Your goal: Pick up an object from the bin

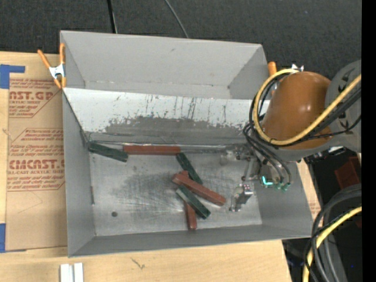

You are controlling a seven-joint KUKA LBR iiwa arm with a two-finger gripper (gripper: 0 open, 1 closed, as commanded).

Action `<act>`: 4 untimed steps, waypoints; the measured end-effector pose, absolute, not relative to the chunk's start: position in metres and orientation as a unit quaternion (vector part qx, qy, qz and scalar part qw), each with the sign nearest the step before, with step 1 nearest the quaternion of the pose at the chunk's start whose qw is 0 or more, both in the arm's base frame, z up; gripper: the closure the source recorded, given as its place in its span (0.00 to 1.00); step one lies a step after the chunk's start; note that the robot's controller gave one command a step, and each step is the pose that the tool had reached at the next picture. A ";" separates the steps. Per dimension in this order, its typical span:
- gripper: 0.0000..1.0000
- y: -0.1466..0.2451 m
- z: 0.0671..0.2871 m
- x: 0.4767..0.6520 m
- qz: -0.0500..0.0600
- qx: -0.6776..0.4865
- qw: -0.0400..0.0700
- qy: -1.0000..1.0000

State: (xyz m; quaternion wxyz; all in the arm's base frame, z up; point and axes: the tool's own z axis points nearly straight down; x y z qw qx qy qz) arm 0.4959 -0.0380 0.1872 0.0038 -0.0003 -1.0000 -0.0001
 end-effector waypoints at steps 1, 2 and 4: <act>0.00 -0.038 0.191 0.498 0.000 0.000 0.000 -1.000; 1.00 -0.057 0.077 0.498 0.000 0.001 0.002 -1.000; 1.00 -0.062 0.211 0.506 0.000 0.008 -0.001 -1.000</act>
Offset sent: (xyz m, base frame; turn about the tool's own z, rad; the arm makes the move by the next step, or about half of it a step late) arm 0.0028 -0.0199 -0.1103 -0.0016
